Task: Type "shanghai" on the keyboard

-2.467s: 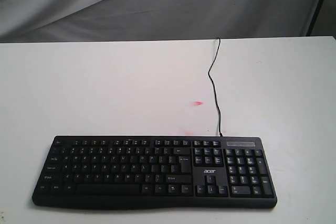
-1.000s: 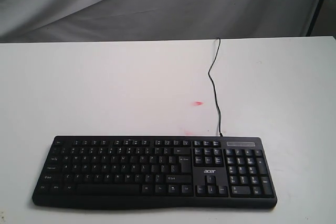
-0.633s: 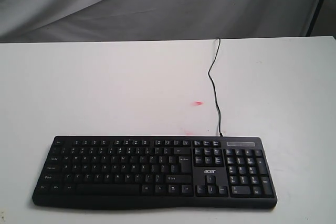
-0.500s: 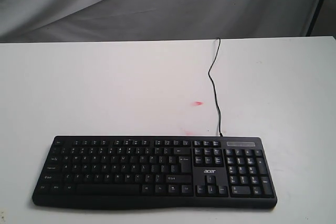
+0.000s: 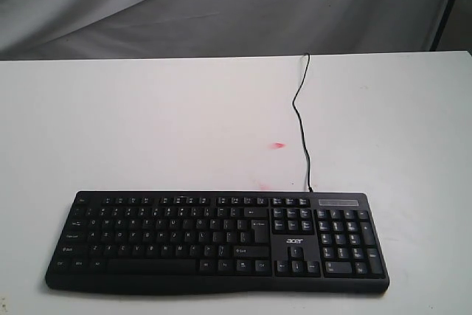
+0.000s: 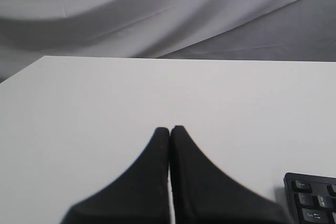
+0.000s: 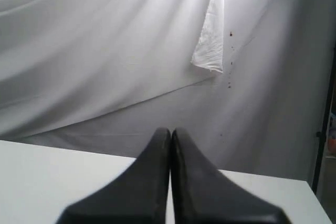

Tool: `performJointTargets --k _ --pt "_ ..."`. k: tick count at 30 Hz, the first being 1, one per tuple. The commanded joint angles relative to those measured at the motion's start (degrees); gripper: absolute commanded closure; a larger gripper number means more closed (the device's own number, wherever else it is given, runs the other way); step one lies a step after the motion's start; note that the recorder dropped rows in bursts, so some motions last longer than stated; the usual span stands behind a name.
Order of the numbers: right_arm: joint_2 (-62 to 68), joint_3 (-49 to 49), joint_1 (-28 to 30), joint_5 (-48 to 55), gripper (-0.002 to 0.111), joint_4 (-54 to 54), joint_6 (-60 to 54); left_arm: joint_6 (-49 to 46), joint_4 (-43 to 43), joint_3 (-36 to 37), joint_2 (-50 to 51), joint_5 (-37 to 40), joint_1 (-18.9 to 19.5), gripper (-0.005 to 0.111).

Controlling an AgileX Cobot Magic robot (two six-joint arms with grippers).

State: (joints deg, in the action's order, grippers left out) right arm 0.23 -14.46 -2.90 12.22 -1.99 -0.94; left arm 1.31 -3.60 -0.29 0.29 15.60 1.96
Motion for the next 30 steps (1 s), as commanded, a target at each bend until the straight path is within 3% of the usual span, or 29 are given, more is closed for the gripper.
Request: performJointTargets --k 1,14,30 --pt "-0.2 2.4 0.4 -1.5 0.108 -0.7 -0.1 0.1 0.0 0.3 -0.3 -0.4 -0.2 0.106" --pt "-0.2 14.3 0.4 -4.0 0.108 -0.3 -0.1 0.1 0.0 0.3 -0.3 -0.4 -0.2 0.106" --pt "-0.2 14.5 0.4 3.6 0.108 1.1 -0.3 0.1 0.0 0.3 -0.3 -0.4 -0.2 0.106"
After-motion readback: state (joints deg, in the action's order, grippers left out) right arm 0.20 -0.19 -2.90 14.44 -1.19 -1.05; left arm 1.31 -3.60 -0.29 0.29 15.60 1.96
